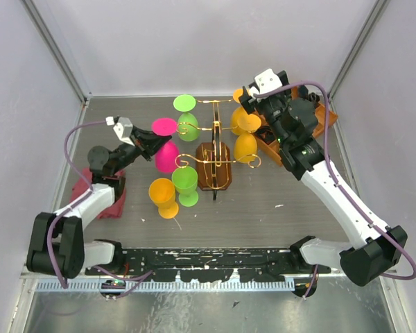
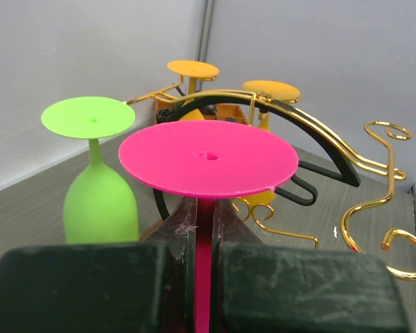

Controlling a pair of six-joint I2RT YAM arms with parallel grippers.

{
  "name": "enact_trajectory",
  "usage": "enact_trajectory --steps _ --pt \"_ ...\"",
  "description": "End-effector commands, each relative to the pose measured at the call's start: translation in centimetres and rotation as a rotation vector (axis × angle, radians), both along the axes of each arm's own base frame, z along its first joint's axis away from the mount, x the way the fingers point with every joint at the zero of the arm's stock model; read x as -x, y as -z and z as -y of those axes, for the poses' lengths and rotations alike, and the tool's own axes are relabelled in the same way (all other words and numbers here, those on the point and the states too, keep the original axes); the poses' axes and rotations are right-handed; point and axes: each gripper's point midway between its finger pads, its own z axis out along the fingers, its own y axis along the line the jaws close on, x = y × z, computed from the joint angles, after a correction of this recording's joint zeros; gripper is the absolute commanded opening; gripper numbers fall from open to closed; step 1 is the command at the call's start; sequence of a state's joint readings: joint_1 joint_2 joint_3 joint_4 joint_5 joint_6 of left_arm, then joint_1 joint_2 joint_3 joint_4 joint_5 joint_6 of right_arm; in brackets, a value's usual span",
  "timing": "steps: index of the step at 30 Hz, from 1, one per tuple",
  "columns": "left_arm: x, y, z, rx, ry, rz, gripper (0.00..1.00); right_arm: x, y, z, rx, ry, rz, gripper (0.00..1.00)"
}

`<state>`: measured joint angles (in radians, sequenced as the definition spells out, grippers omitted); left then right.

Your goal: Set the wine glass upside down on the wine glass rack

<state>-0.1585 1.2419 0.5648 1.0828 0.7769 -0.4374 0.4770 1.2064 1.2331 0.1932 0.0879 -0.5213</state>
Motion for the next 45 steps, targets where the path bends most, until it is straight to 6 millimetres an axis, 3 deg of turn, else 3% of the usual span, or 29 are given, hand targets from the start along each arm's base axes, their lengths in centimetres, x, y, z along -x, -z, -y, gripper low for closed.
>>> enact_trajectory --steps 1,13,29,41,45 --pt "0.2 0.2 1.3 0.004 0.035 0.053 0.00 1.2 -2.4 0.5 -0.014 0.000 0.071 0.78" --pt "-1.3 2.3 3.9 0.046 0.070 0.067 0.00 1.4 -2.4 1.0 0.006 0.022 0.079 0.78" --pt "-3.5 1.7 6.8 0.050 0.105 0.096 0.00 1.3 -2.1 1.6 0.028 0.051 0.074 0.79" --pt "-7.5 3.8 6.5 0.052 -0.019 0.065 0.00 1.2 -2.0 1.7 0.034 0.060 0.074 0.79" --pt "-7.7 3.8 6.1 0.043 -0.054 0.082 0.00 1.2 -2.0 2.0 0.038 0.069 0.074 0.79"
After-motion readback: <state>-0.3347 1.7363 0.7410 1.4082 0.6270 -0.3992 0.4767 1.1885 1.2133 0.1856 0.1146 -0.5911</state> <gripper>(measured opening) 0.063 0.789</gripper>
